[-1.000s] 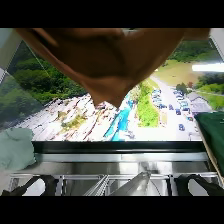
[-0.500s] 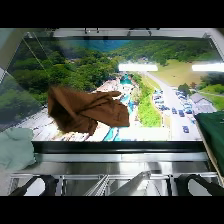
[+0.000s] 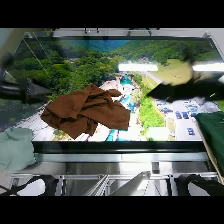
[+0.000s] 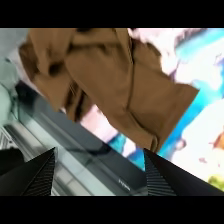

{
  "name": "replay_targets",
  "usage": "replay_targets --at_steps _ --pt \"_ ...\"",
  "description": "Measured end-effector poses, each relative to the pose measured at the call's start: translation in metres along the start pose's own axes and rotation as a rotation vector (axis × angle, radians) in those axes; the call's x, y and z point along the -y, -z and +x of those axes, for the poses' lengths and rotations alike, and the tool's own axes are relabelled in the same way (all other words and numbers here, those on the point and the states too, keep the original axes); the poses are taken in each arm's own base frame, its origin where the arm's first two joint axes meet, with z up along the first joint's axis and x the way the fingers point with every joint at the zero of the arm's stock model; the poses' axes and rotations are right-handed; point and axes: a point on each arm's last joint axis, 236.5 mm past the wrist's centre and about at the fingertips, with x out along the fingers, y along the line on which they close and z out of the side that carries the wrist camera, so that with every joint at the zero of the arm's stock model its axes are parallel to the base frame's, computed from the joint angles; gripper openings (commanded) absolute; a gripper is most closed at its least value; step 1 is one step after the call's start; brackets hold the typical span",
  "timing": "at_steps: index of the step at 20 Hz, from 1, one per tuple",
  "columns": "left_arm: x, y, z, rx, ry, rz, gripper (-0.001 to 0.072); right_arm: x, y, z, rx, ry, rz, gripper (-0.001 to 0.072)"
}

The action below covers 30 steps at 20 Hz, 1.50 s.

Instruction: Fold the shirts.

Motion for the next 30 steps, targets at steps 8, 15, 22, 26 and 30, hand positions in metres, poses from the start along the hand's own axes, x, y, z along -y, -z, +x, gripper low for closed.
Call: replay_targets --at_steps 8,15,22,26,30 --pt "-0.074 0.039 0.104 -0.303 -0.187 -0.002 0.0697 0.046 0.097 0.133 -0.225 0.054 0.120 0.0597" --pt "-0.095 0.023 0.131 -0.406 -0.232 0.024 0.0119 0.034 0.083 0.185 -0.200 -0.050 0.160 0.0042" --pt "-0.075 -0.002 0.122 -0.417 -0.279 0.134 0.0021 -0.008 0.037 0.176 -0.124 -0.184 0.075 0.0024" --pt "-0.030 -0.041 0.075 -0.263 -0.312 0.256 0.0022 -0.029 -0.019 0.119 0.017 -0.238 0.005 0.0023" --pt "0.018 -0.062 0.021 -0.087 -0.296 0.330 0.0021 -0.048 -0.061 0.048 0.174 -0.264 -0.058 0.0023"
